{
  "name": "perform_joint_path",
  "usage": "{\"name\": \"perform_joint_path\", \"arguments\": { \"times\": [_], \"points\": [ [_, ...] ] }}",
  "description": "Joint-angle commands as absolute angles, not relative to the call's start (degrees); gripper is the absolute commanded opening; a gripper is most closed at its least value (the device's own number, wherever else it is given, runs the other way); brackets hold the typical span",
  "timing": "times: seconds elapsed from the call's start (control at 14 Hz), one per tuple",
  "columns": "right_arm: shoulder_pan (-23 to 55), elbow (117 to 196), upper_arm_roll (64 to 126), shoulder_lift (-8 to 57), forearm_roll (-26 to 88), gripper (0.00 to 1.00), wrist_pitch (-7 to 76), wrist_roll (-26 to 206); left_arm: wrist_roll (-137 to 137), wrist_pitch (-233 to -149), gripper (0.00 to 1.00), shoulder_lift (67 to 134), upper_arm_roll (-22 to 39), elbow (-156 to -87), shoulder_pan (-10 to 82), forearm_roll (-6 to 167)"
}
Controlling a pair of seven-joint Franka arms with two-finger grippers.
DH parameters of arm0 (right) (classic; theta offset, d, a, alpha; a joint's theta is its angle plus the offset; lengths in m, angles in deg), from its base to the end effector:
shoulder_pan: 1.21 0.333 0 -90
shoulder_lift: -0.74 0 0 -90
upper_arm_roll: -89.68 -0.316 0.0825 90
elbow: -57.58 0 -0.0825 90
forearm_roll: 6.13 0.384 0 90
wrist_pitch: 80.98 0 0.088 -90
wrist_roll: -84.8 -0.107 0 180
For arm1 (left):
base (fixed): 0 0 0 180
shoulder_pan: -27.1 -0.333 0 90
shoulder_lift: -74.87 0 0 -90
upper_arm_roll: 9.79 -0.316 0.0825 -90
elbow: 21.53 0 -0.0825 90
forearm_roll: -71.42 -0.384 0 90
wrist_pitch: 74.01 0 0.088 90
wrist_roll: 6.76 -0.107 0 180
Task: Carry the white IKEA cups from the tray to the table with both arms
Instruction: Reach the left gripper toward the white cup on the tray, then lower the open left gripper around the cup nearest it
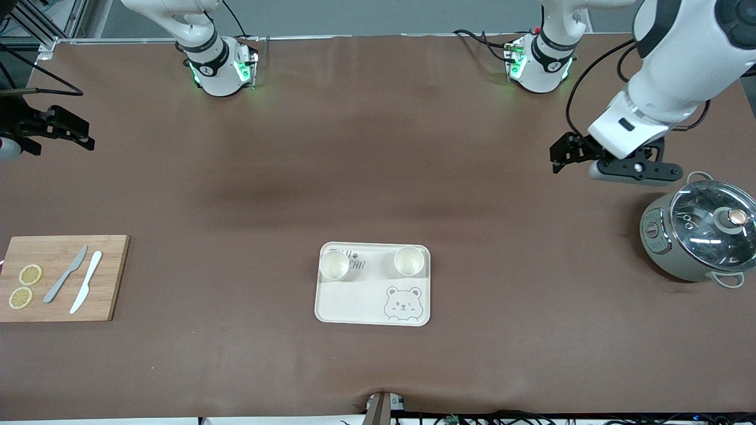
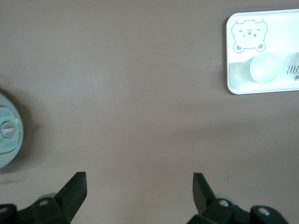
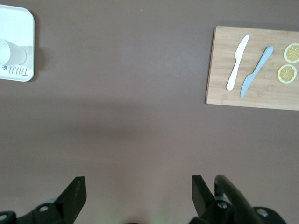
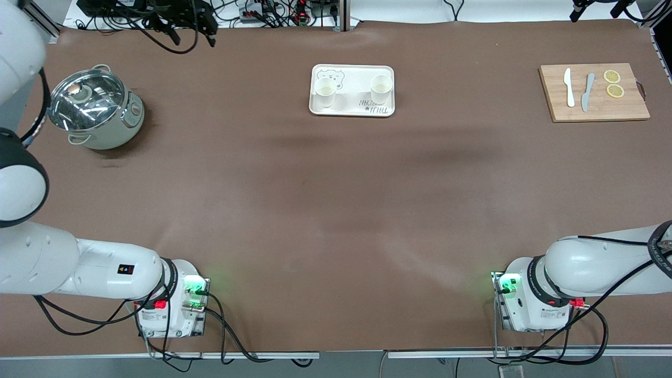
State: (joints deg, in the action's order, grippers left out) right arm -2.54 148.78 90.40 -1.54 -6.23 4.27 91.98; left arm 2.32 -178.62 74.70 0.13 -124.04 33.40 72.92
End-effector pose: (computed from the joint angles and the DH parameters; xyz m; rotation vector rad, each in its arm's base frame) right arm 0.5329 -0.0194 0.6293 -3.1329 -0.1402 0.1003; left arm 0.5433 -0.1604 0.5443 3.1027 -0.1841 0.0515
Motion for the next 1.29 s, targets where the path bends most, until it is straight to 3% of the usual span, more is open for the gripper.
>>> {"name": "perform_joint_path", "arguments": {
  "times": [0.0,0.64,0.79,1.07,1.21],
  "points": [
    [-2.53,147.32,90.21,-0.14,-7.10,1.00,3.13,91.04,7.90,-177.98,1.00,84.68,1.72,-114.28,36.05,69.76],
    [-2.80,147.06,90.21,0.65,-6.75,1.00,3.13,91.13,15.82,-178.24,1.00,107.37,0.23,-93.62,45.81,64.48],
    [-2.45,146.88,90.21,0.65,-6.74,1.00,3.13,91.04,16.53,-178.77,1.00,111.59,-0.90,-90.71,48.00,64.39],
    [-2.62,146.71,90.21,1.71,-6.39,1.00,3.13,91.22,19.96,-182.63,1.00,118.28,-9.16,-85.79,57.76,65.08],
    [-2.44,146.71,90.21,1.71,-6.39,1.00,3.13,91.13,21.80,-185.70,1.00,120.13,-9.09,-85.69,58.03,65.27]
  ]
}}
